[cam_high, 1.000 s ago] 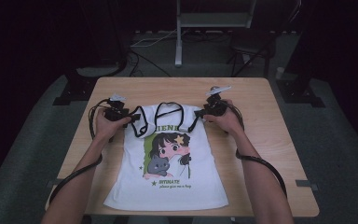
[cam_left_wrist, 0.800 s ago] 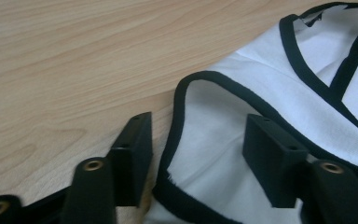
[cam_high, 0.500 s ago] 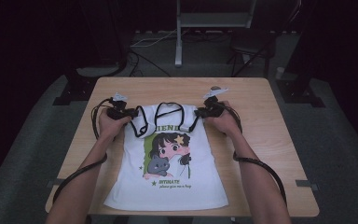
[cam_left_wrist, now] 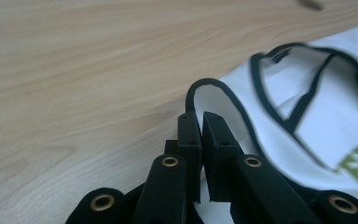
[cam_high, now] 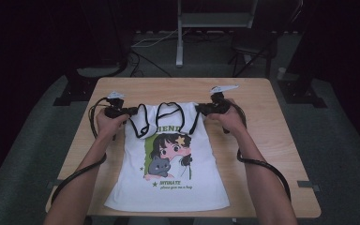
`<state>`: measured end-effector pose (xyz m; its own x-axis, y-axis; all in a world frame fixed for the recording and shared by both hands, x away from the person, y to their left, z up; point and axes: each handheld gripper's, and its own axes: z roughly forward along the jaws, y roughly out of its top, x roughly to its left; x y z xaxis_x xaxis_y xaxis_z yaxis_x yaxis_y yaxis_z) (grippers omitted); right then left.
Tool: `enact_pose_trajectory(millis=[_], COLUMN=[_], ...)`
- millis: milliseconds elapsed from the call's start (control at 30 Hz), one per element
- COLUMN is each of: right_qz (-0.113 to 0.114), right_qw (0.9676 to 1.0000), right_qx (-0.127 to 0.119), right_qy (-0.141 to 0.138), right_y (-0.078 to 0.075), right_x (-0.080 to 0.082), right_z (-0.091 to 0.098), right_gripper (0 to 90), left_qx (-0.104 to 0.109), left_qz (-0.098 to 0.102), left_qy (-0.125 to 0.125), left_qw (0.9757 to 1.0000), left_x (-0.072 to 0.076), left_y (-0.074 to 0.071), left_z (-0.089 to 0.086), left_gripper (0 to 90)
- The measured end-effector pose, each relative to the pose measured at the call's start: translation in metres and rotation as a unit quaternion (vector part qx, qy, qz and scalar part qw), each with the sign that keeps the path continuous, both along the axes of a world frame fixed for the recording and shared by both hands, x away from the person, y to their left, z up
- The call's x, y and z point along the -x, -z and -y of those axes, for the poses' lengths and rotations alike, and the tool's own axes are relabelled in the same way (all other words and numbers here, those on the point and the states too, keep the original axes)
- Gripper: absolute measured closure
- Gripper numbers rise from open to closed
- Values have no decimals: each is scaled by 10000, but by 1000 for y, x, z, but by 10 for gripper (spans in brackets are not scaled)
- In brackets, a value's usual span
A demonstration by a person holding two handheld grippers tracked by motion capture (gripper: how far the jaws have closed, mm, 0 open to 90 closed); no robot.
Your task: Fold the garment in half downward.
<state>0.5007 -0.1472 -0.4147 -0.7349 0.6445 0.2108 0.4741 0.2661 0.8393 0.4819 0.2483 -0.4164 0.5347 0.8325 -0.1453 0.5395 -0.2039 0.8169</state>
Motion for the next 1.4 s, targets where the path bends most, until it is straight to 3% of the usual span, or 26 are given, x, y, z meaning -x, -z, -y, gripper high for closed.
enact_pose_trajectory(millis=[133, 200, 333, 533, 600, 733, 833, 933, 1000, 1067, 1167, 1267, 1400], right_qz=[59, 79, 174, 366, 427, 541, 526, 509, 495, 480, 477, 445, 434], right_qw=[9999, 9996, 9983, 9971, 9962, 9949, 9948, 9951, 9953, 9957, 9959, 9963, 9964], right_qx=[-60, -197, -463, -381, -390, -280, -232, -248, -260, -294, -277, -272, -254], right_qy=[-116, -186, -294, -541, -646, -806, -836, -815, -784, -734, -713, -687, -688], right_y=[-8, -12, -17, -24, -27, -27, -25, -22, -21, -21, -19, -17, -16], right_x=[7, 12, 22, 39, 46, 59, 64, 64, 62, 58, 54, 51, 48], right_z=[1, 4, 9, 13, 14, 16, 18, 19, 19, 18, 18, 18, 18], right_gripper=[802, 802, 802, 801, 802, 801, 801, 801, 801, 799, 799, 799, 797], left_qx=[171, 286, 315, 440, 488, 339, 374, 217, 128, -207, -706, -943, -1049], left_qz=[75, 72, 157, 246, 284, 231, 188, 197, 149, 26, -216, -340, -423], left_qy=[107, 190, 294, 367, 502, 682, 584, 395, 232, 162, 202, 312, 426], left_qw=[9998, 9994, 9989, 9981, 9971, 9968, 9974, 9988, 9995, 9997, 9971, 9945, 9927], left_x=[7, 12, 23, 38, 47, 57, 56, 47, 36, 18, 1, -13, -21], left_y=[-7, -9, -12, -15, -18, -15, -12, -12, -13, -11, -4, 6, 15], left_z=[-3, -4, -9, -16, -19, -19, -22, -22, -19, -10, 0, 8, 16], left_gripper=[866, 866, 866, 866, 865, 858, 847, 786, 688, 525, 417, 400, 401])
